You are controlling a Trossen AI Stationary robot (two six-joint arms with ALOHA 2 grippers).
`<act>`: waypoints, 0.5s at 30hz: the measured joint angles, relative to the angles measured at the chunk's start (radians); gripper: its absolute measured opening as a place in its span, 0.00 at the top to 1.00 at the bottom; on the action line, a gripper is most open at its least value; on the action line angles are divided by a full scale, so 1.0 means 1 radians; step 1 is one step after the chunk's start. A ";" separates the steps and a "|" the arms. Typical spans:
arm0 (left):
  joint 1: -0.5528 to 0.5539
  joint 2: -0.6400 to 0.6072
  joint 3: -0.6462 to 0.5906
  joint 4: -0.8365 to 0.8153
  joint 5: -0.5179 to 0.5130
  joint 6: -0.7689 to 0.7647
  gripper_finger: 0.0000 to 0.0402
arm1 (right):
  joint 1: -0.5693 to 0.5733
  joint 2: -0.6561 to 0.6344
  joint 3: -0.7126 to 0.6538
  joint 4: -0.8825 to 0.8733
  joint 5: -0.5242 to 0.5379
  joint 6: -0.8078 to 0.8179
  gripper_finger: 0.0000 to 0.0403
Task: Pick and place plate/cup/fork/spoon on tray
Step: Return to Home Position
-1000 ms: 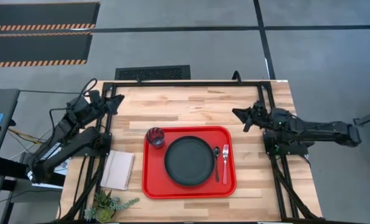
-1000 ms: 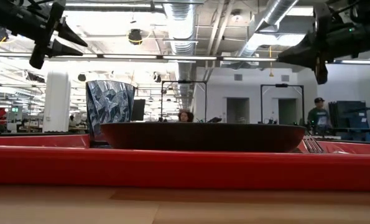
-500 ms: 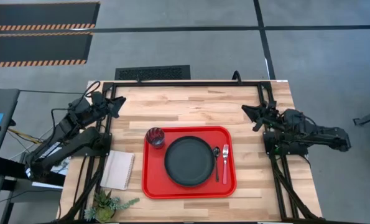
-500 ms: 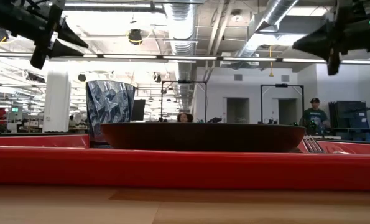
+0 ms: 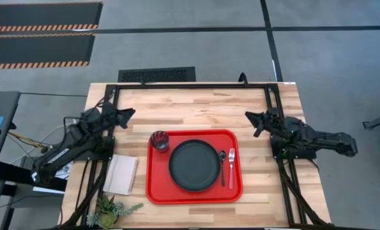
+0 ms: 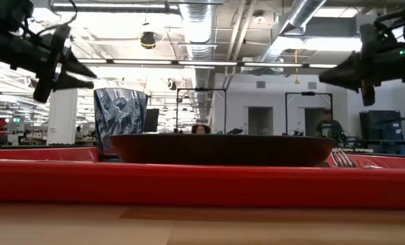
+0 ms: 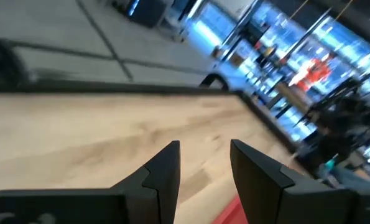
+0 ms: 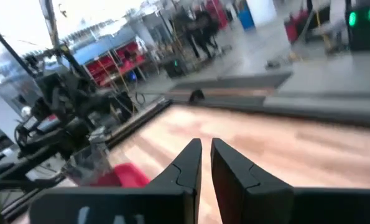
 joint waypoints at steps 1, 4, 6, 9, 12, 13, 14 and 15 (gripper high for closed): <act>-0.003 0.003 -0.003 -0.017 -0.004 0.000 0.69 | 0.000 0.008 -0.008 0.035 0.003 -0.018 0.85; -0.011 0.004 -0.027 -0.020 -0.027 0.007 0.69 | 0.000 0.043 -0.038 0.132 0.003 -0.074 0.85; -0.014 0.002 -0.050 -0.017 -0.041 0.011 0.69 | 0.000 0.045 -0.044 0.146 0.003 -0.094 0.85; -0.019 0.005 -0.072 -0.001 -0.066 0.003 0.69 | -0.005 0.079 -0.045 0.144 0.006 -0.094 0.85; -0.024 0.008 -0.074 0.016 -0.084 0.032 0.69 | -0.019 0.083 -0.045 0.144 0.009 -0.095 0.85; -0.024 0.004 -0.074 0.015 -0.084 0.037 0.69 | -0.024 0.085 -0.045 0.142 0.009 -0.095 0.85; -0.024 0.002 -0.075 0.014 -0.086 0.039 0.69 | -0.029 0.085 -0.045 0.141 0.009 -0.095 0.85; -0.024 0.003 -0.076 0.014 -0.092 0.037 0.69 | -0.033 0.084 -0.045 0.142 0.007 -0.095 0.85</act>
